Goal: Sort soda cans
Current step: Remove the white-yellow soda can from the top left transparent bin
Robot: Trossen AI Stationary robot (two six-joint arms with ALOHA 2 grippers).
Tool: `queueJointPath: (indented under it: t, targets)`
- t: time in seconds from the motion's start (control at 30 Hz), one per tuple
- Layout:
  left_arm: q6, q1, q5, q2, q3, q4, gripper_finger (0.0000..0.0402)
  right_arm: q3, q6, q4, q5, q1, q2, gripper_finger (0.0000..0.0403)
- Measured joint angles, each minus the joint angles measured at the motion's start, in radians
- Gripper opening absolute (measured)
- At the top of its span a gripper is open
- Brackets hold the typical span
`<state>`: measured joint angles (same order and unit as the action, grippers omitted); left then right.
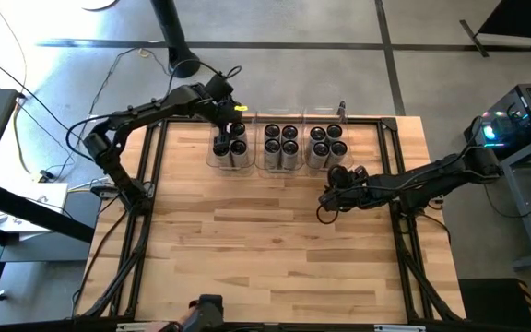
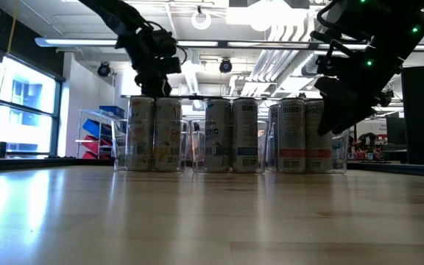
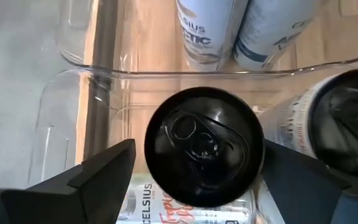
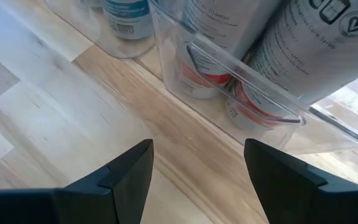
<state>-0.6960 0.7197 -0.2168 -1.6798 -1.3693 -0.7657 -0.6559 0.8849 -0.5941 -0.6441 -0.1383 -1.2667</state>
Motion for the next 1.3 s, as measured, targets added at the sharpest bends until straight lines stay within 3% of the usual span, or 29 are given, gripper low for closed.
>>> queueJointPath:
  t: [0.23, 0.5, 0.6, 0.77, 0.9, 1.07, 1.17, 1.3]
  targets:
    - [0.001, -0.003, 0.012, -0.027, 0.0, 0.01, 0.0321, 0.0, 0.008, 0.002, 0.012, 0.0, 0.0, 0.0248]
    - [-0.005, -0.009, 0.019, -0.026, 0.0, 0.033, 0.024, 0.0, 0.006, 0.001, 0.013, 0.0, 0.0, 0.0248]
    - [0.0, -0.017, 0.034, -0.022, -0.025, 0.024, 0.024, 0.0, 0.005, 0.001, 0.013, 0.0, 0.0, 0.0248]
    - [0.002, -0.075, 0.19, 0.044, -0.136, -0.053, 0.024, -0.001, -0.009, 0.0, 0.012, 0.0, 0.0, 0.0248]
    - [0.035, -0.188, 0.279, 0.116, -0.259, -0.189, 0.024, -0.003, -0.042, 0.01, -0.012, 0.0, 0.0, 0.0248]
    - [0.236, -0.41, 0.258, 0.215, -0.347, -0.306, 0.024, -0.003, -0.067, 0.018, -0.083, 0.0, 0.0, 0.0248]
    - [0.427, -0.565, 0.237, 0.246, -0.297, -0.336, 0.024, -0.003, -0.092, 0.036, -0.108, 0.0, 0.0, 0.0248]
    - [0.63, -0.756, 0.266, 0.245, -0.121, -0.283, 0.024, -0.003, -0.13, 0.073, -0.114, -0.001, 0.0, 0.0248]
